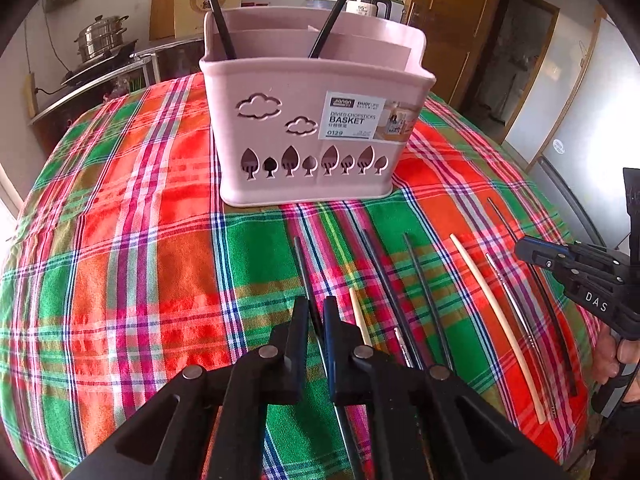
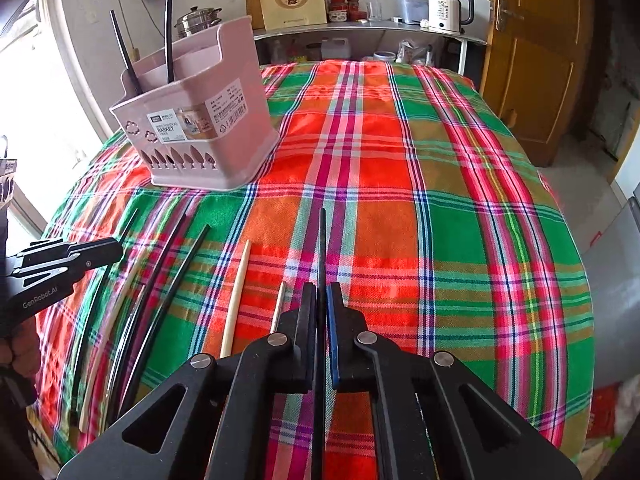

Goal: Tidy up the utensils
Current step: 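Lift the black chopsticks with both tools and carry them above the basket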

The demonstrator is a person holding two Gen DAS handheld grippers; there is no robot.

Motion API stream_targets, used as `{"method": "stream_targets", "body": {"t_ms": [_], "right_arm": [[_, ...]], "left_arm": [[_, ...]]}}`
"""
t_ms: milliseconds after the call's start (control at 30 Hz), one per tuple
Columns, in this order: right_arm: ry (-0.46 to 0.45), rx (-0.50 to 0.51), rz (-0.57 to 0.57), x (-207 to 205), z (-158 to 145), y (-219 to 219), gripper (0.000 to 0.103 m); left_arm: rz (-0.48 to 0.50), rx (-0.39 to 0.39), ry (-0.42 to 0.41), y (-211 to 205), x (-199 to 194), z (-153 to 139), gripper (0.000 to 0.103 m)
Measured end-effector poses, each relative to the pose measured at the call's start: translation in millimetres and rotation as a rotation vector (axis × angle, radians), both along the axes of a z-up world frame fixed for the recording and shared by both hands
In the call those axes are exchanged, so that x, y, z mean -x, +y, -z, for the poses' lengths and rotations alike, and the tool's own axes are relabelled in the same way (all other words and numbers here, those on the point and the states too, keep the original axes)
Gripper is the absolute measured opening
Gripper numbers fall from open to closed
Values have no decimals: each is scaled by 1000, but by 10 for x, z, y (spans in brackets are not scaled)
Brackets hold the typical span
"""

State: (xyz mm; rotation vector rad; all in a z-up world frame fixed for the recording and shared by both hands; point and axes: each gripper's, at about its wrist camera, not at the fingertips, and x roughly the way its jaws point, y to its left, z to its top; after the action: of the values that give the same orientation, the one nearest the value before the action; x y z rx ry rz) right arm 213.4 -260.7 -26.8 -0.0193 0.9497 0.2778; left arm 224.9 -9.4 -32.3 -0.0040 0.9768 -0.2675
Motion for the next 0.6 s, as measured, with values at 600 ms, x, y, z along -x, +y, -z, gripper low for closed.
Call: {"method": "stream_targets", "body": {"t_ms": [600], "right_arm": [[-276, -98, 4, 259, -1105, -58, 5]], "left_arm": [[21, 77, -258, 242, 285, -1276, 4]]}}
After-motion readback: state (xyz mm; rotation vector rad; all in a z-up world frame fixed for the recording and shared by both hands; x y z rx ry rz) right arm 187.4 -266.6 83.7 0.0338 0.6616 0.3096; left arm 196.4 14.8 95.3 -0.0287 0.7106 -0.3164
